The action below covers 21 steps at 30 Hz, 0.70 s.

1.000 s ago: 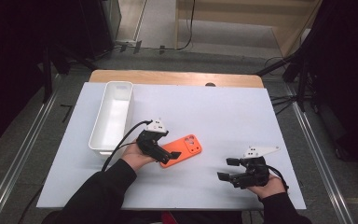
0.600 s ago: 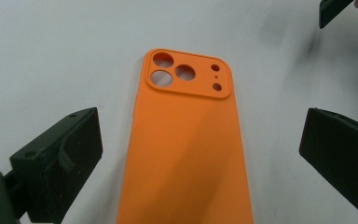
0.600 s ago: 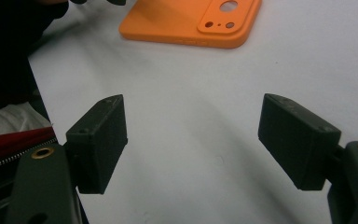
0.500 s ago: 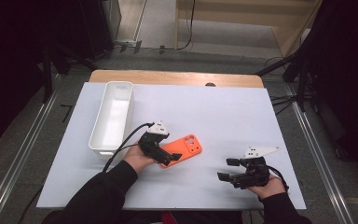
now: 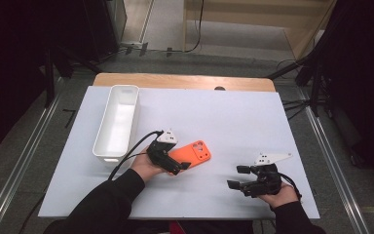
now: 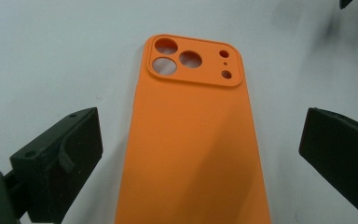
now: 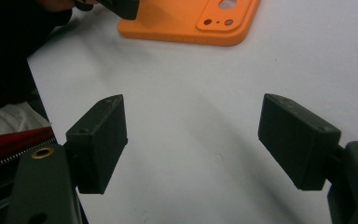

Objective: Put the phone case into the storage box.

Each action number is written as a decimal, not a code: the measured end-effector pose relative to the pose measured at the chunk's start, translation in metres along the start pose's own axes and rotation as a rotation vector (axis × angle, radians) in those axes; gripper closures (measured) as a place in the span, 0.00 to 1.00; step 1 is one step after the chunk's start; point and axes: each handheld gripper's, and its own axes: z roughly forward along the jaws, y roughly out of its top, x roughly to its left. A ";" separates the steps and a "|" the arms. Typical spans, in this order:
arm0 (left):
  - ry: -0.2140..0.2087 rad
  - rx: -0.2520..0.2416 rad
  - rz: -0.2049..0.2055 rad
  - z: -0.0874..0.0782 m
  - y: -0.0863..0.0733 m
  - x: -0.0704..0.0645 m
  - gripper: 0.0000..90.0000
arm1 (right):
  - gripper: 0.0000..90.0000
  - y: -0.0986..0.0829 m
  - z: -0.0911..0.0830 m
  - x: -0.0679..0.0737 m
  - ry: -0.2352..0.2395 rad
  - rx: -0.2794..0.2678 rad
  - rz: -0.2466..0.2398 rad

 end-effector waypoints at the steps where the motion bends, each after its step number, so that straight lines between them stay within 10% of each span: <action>1: 0.002 0.004 0.000 0.000 0.000 0.000 0.00 | 0.25 0.000 0.000 0.000 0.000 0.000 0.000; 21: 0.035 0.036 0.052 0.011 -0.007 -0.005 0.00 | 0.25 0.000 0.000 -0.001 0.003 0.001 -0.003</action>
